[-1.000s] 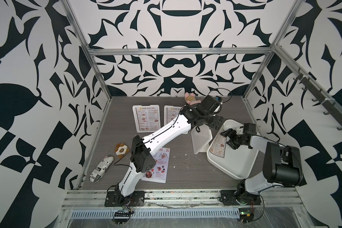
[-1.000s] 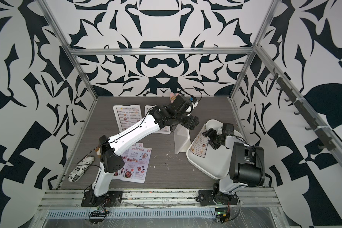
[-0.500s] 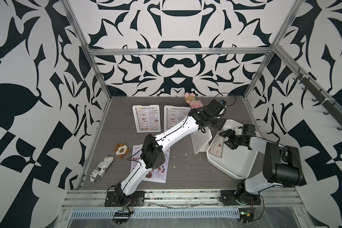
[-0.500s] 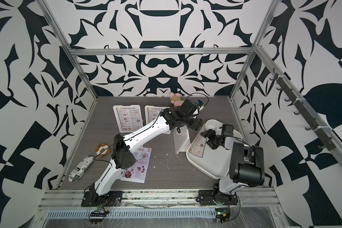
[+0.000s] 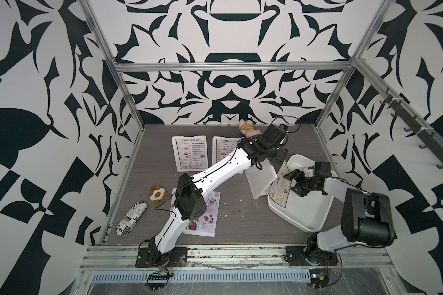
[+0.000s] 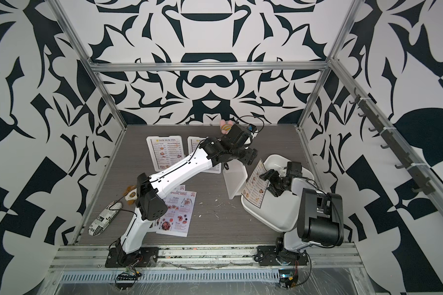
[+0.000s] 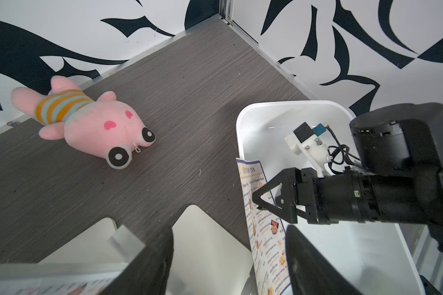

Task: Replace the menus in the menu holders
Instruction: Pick up the menu from the storage box.

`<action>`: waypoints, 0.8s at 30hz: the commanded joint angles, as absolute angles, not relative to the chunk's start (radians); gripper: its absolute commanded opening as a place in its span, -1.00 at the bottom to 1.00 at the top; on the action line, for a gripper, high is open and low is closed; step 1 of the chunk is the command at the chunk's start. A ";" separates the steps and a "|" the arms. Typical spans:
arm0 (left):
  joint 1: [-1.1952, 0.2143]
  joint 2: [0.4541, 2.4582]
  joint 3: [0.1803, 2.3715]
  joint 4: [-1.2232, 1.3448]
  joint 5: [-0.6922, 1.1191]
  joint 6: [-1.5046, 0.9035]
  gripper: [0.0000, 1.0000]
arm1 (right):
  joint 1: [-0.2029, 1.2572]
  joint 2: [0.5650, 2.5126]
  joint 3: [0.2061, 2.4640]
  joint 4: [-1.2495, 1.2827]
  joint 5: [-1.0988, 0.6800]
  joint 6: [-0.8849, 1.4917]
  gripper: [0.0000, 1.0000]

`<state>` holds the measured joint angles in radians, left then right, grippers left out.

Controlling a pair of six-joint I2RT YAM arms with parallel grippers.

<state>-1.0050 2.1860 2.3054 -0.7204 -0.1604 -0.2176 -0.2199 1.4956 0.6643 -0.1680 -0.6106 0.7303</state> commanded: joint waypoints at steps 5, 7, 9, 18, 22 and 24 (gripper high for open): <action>-1.029 1.953 2.053 -0.684 -0.219 -0.293 0.44 | -0.214 1.503 0.653 -0.068 -0.661 0.732 0.44; -1.036 1.899 1.961 -0.665 -0.218 -0.310 0.44 | -0.215 1.497 0.643 -0.044 -0.676 0.732 0.43; -1.052 1.859 1.881 -0.662 -0.197 -0.326 0.44 | -0.214 1.490 0.641 -0.037 -0.684 0.724 0.43; -1.148 1.765 1.581 -0.582 -0.157 -0.494 0.37 | -0.215 1.464 0.622 -0.026 -0.701 0.709 0.33; -1.197 1.794 1.550 -0.558 -0.150 -0.547 0.35 | -0.215 1.441 0.613 -0.033 -0.693 0.707 0.32; -1.211 1.814 1.547 -0.529 -0.145 -0.577 0.32 | -0.215 1.447 0.615 -0.036 -0.692 0.704 0.32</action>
<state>-1.1934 1.7927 1.5486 -0.5953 -0.1646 -0.5087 -0.2199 1.4681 0.6113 -0.0475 -0.6773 0.7261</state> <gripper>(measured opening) 0.663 0.662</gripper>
